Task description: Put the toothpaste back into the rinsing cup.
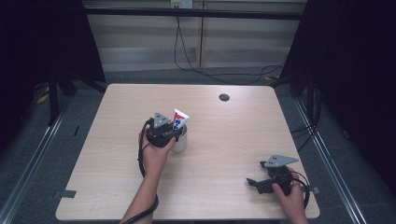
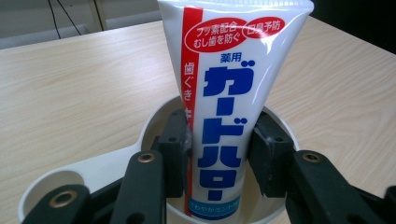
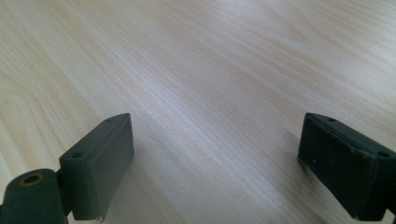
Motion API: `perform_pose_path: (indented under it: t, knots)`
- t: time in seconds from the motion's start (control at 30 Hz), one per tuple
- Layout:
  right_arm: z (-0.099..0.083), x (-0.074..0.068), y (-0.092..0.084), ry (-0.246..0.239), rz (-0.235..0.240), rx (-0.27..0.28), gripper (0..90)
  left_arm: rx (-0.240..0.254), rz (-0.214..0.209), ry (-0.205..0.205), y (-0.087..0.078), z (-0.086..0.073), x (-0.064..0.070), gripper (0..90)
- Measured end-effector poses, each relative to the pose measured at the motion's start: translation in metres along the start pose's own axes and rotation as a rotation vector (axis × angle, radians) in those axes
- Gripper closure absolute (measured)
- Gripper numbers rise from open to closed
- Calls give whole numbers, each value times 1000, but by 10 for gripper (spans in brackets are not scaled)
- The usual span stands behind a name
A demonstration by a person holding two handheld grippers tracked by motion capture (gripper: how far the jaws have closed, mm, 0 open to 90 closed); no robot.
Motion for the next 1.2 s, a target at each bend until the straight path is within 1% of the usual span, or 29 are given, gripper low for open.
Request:
perform_pose_path:
  t: [0.17, 0.2, 0.3, 0.4, 0.47, 0.57, 0.63, 0.67, 0.73, 0.8, 0.83, 0.87, 0.9, 0.97, 1.03, 1.17, 1.2]
  knots:
    - [0, 0, 0, -1, 0, 0, 99, 7, -4, 3, -1, 0, 0, 603]
    - [0, 0, 0, -1, 0, 0, 99, 7, -2, 14, -1, 0, 1, 602]
    - [0, 0, 0, -1, 0, 0, 99, 14, -1, 33, -2, 1, 2, 593]
    - [0, 0, 0, -1, 0, 0, 99, 9, -4, 31, -3, 1, 2, 582]
    - [0, 0, 0, -1, 0, 0, 99, 17, -5, 18, -3, 2, 3, 572]
    - [0, 0, 0, 0, 0, 0, 99, 16, 8, 49, -4, 3, 3, 541]
    - [0, 0, 0, -1, 0, 0, 99, 10, 3, 40, -3, 3, 5, 509]
    - [0, 0, 0, -1, 0, 0, 99, 5, 1, 42, -3, 3, 5, 492]
    - [0, 0, 0, -1, 0, 0, 99, 0, 3, 36, -3, 3, 5, 477]
    - [0, 0, 0, -1, 0, 0, 99, 2, 6, 20, -4, 4, 4, 460]
    - [0, 0, 0, -1, 0, 0, 99, 3, 7, 25, -4, 5, 4, 442]
    - [0, 0, 0, -1, 0, 0, 99, 6, 10, 13, -5, 5, 3, 426]
    - [0, 0, 0, -1, 0, 0, 99, 7, 7, 18, -5, 6, 2, 404]
    - [0, 0, 0, -1, 0, 0, 99, 7, 3, 9, -7, 6, 2, 380]
    - [0, 0, 0, -1, 0, 0, 99, 8, 1, 18, -8, 7, 2, 363]
    - [0, 0, 0, -1, 0, 0, 99, 5, -6, 6, -8, 7, 3, 325]
    - [0, 0, 0, -1, 0, 0, 99, 5, -5, 9, -8, 7, 3, 316]
Point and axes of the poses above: each handheld gripper's, and its own axes: y roughly forward along the jaws, z roughly out of its top, x roughly to its right, the point moved 9 cm from there along y, roughly forward along the jaws, and after that the axes turned 11 degrees about z, right-handed, at the moved point
